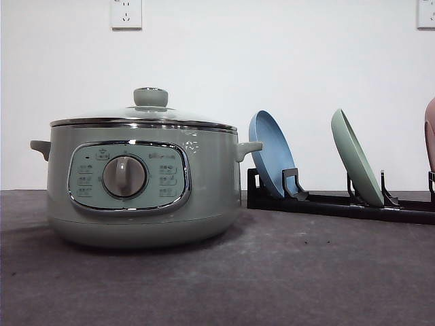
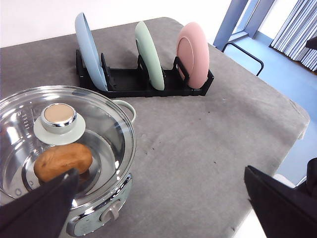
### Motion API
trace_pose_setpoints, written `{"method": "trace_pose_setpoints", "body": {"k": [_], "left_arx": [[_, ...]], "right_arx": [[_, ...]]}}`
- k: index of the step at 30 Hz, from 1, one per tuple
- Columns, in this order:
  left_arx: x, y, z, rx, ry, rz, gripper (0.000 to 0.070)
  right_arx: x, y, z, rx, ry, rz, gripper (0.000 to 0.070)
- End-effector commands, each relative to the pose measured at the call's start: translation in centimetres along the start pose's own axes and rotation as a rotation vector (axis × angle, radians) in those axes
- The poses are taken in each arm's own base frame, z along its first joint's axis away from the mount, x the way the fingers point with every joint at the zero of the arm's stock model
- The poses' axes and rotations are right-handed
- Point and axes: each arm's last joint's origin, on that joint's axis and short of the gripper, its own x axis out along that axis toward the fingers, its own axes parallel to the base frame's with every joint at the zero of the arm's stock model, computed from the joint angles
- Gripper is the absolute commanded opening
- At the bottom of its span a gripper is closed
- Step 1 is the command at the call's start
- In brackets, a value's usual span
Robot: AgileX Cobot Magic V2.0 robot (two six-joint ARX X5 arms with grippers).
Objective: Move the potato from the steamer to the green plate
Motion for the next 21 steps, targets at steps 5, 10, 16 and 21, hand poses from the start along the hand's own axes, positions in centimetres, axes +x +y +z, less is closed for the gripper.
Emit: {"method": "trace_pose_setpoints", "body": {"k": [5, 10, 16, 21], "left_arx": [[-0.3, -0.2, 0.6, 0.025, -0.028, -0.007, 0.0700], [-0.3, -0.2, 0.6, 0.026, -0.029, -0.007, 0.0700], [-0.3, -0.2, 0.6, 0.025, -0.028, -0.007, 0.0700], [-0.3, -0.2, 0.6, 0.024, -0.027, -0.007, 0.0700]], "right_arx": [[0.6, -0.3, 0.8, 0.141, -0.009, 0.005, 0.0685], [3.4, -2.0, 1.3, 0.278, 0.073, -0.012, 0.0683], [8.7, -5.6, 2.2, 0.380, 0.158, -0.070, 0.0682], [13.4, -9.7, 2.8, 0.448, 0.230, -0.134, 0.0682]]}}
